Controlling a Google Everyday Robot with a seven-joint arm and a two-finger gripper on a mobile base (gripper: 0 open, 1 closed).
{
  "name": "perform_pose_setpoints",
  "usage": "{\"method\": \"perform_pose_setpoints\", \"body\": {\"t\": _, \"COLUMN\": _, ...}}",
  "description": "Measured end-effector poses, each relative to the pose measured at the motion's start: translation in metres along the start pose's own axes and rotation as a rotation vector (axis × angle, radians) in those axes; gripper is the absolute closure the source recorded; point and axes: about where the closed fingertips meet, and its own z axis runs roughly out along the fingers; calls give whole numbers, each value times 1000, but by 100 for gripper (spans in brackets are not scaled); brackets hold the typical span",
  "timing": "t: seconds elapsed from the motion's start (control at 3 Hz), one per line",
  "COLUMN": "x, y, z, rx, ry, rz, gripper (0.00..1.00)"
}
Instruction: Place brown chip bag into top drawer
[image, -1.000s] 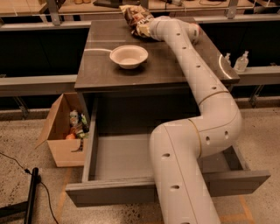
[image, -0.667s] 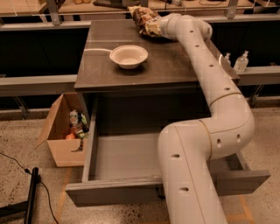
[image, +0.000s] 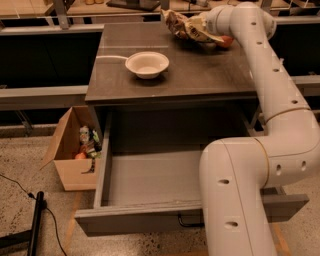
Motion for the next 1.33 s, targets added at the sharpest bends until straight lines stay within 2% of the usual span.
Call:
{"method": "perform_pose_setpoints", "body": {"t": 0.67, "x": -43, "y": 13, "z": -48, "rx": -130, "ry": -43, "rz": 75, "gripper": 100}}
{"method": "perform_pose_setpoints", "body": {"t": 1.0, "x": -67, "y": 14, "z": -74, "rx": -163, "ry": -72, "rz": 96, "gripper": 100}}
{"method": "perform_pose_setpoints", "body": {"t": 1.33, "x": -89, "y": 7, "z": -110, "rx": -158, "ry": -95, "rz": 113, "gripper": 100}}
